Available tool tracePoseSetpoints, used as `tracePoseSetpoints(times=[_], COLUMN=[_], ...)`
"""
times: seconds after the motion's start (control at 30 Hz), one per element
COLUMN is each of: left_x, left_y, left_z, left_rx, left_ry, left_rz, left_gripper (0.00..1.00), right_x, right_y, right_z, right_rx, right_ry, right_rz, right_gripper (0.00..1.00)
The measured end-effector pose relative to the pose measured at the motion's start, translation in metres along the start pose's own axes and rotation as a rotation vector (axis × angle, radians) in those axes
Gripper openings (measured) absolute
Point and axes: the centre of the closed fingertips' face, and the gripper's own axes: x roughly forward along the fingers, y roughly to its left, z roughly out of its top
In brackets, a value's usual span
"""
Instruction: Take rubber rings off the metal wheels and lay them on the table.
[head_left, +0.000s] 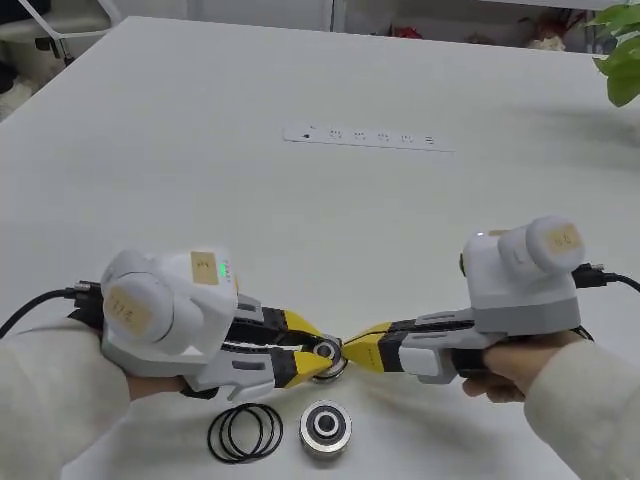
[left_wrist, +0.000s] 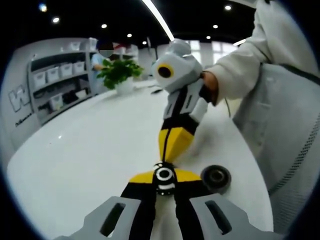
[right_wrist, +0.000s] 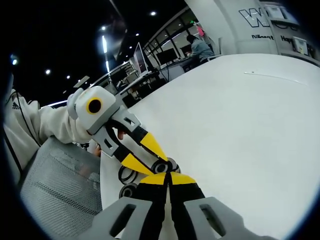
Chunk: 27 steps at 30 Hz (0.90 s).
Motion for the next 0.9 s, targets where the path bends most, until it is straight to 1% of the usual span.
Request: tracePoseSetpoints(times=[0.43,0.9], left_x=[0.0000,-0.0001], left_y=[0.0001,0.0002], left_z=[0.0000,-0.0003], left_rx=[-0.002,-0.004], left_ry=[0.001,-0.002], left_rz=[0.001,0.003], left_gripper=[0.14,0.14], right_x=[0.0015,0.0020], right_y=[0.0033,0.0046], right_z=[0.0020,0.0029], right_rx=[-0.020,-0.018], right_ry=[-0.001,-0.003], right_rz=[0.012,0.020], right_gripper=[0.00,0.00])
